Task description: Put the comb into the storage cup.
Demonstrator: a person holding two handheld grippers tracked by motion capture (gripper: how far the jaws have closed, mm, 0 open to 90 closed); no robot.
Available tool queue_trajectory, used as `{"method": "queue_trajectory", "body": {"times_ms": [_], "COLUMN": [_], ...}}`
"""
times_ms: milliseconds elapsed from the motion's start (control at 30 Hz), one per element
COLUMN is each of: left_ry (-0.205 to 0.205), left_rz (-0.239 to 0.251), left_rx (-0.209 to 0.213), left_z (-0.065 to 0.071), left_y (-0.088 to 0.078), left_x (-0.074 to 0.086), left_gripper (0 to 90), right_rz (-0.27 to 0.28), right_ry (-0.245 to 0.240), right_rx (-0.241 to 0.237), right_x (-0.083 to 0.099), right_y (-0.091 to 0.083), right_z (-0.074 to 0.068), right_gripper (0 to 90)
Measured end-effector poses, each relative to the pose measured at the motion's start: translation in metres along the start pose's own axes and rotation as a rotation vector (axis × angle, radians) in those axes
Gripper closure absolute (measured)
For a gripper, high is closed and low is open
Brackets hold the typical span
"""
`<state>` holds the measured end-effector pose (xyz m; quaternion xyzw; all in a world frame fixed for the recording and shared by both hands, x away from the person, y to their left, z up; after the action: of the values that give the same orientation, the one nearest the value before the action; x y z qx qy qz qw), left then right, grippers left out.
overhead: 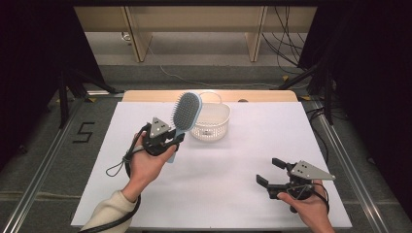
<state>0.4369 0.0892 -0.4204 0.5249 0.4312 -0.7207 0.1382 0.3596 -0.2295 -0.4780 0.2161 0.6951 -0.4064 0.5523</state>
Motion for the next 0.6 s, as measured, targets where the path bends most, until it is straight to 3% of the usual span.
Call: {"method": "queue_trajectory", "body": {"times_ms": [600], "left_ry": [0.006], "left_rz": [0.029], "left_rx": [-0.009], "left_z": [-0.0015], "left_y": [0.0017], "left_x": [-0.0083], "left_gripper": [70.0], "right_rz": [-0.004], "right_ry": [-0.001], "right_rx": [-0.004], "right_x": [0.0007], "right_y": [0.0006], "right_z": [-0.0005], "right_gripper": [12.7]}}
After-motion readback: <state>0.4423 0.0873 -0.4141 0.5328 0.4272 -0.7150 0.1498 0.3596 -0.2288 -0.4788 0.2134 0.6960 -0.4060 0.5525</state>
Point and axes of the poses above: each handheld gripper's, and its own axes: y roughly forward along the jaws, x roughly out of its underside, z roughly to its right, the point moved 7 cm from there along y, roughly forward along the jaws, and after that the axes turned 8 degrees about x, right-handed, at the moved point
